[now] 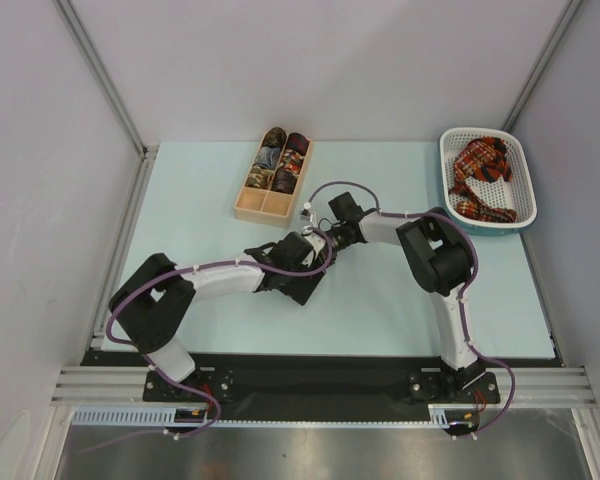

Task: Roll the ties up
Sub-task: Roll the tie

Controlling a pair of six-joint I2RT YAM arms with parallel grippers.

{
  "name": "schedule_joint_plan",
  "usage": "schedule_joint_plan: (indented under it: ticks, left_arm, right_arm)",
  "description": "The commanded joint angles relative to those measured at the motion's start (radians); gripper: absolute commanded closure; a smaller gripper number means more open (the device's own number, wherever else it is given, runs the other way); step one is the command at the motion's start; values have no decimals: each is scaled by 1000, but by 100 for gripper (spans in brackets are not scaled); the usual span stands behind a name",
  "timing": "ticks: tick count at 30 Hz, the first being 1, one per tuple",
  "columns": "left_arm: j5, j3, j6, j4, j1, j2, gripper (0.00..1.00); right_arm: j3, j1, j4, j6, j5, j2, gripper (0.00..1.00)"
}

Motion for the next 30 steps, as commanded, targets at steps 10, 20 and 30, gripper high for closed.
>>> schedule_joint_plan:
  ticks: [10, 20, 30]
  left_arm:
    - [21, 60, 88, 64, 2, 36, 8]
    - [42, 34, 117, 73, 2, -3, 41]
    - [48, 64, 99, 1, -1, 43, 56]
  right_arm:
    - [35, 20, -19, -7, -41, 79, 72]
    - [40, -1, -19, 2, -30, 72, 69]
    - [41, -31, -33, 42, 71, 16, 45]
